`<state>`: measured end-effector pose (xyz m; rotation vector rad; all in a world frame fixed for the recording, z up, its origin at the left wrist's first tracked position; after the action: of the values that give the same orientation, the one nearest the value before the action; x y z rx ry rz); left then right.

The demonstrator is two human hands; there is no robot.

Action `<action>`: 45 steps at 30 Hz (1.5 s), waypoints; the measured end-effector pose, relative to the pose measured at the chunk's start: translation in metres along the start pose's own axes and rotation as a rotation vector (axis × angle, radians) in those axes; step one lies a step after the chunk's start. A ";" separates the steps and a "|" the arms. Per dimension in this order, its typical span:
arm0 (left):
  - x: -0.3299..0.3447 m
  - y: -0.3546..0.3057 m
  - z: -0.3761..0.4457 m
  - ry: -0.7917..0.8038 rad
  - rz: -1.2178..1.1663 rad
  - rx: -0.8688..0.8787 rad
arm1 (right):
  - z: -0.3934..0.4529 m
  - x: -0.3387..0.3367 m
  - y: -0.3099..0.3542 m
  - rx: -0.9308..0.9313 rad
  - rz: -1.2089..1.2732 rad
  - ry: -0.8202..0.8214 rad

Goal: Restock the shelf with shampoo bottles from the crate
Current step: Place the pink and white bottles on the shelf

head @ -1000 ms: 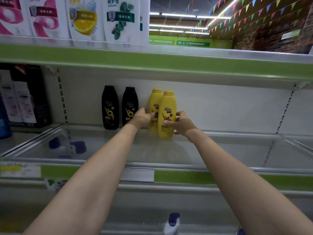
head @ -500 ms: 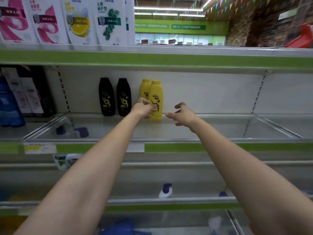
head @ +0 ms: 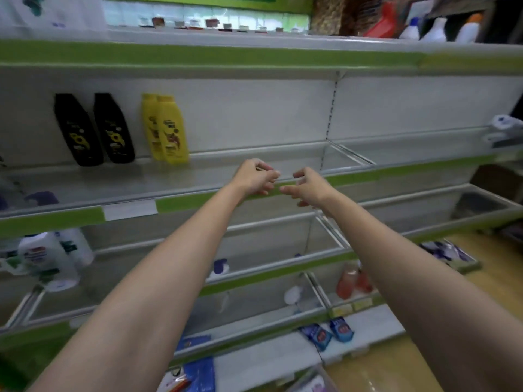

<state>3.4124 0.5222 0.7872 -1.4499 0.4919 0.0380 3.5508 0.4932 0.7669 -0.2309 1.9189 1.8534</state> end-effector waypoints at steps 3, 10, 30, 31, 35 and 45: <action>0.047 0.001 -0.002 0.101 0.028 -0.001 | -0.014 -0.033 -0.036 0.060 -0.005 -0.075; 0.155 0.027 0.008 0.331 0.137 -0.052 | -0.042 -0.090 -0.128 0.248 -0.001 -0.175; 0.376 0.237 -0.023 0.900 0.408 -0.206 | -0.156 -0.054 -0.395 0.829 0.240 -0.313; 0.381 0.255 -0.030 0.922 0.416 -0.228 | -0.163 -0.043 -0.410 0.856 0.250 -0.305; 0.395 0.327 -0.060 0.974 0.460 -0.299 | -0.191 0.002 -0.472 0.949 0.262 -0.279; 0.437 0.525 -0.101 1.013 0.595 -0.389 | -0.242 0.102 -0.641 1.081 0.340 -0.252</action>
<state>3.6089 0.3817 0.1402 -1.5800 1.8157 -0.1443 3.6843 0.2254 0.1423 0.6652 2.5394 0.7065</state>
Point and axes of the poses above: each hand's wrist, its own z-axis towards the middle knuckle, its own x-axis out of the palm, y = z × x, the point moved 6 cm from there along z, towards the middle knuckle, and after that the axes turned 4 degrees about z, right-handed, at the moved point
